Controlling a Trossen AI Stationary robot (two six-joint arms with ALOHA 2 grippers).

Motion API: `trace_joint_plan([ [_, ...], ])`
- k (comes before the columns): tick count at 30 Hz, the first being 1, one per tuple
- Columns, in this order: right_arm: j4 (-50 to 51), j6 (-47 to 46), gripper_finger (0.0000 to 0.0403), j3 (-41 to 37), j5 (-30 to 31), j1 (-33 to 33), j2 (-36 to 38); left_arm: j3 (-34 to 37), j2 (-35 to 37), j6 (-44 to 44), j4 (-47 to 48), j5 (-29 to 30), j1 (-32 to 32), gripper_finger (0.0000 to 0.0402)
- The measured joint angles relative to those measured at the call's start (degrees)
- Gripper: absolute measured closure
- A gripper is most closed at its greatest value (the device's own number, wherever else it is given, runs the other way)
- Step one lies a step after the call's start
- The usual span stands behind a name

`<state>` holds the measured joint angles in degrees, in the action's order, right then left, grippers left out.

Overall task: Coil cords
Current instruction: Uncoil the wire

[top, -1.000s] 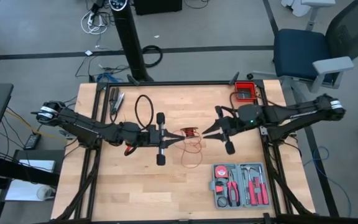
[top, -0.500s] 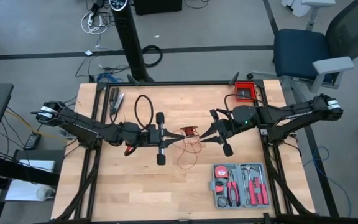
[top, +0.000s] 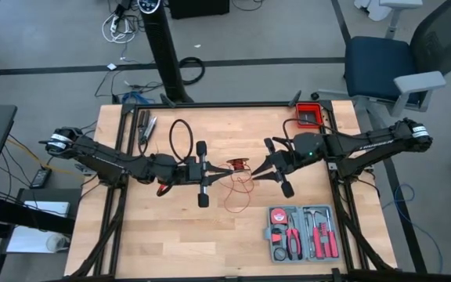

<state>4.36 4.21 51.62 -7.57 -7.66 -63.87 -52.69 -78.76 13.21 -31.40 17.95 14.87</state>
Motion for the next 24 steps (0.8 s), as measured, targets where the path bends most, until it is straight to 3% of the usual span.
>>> trace_joint_plan([
  [24,-2.81,0.42,0.0353,-0.04,2.58,0.29,-3.26,0.0,0.0,-0.02,0.04,0.0,0.0,0.0398],
])
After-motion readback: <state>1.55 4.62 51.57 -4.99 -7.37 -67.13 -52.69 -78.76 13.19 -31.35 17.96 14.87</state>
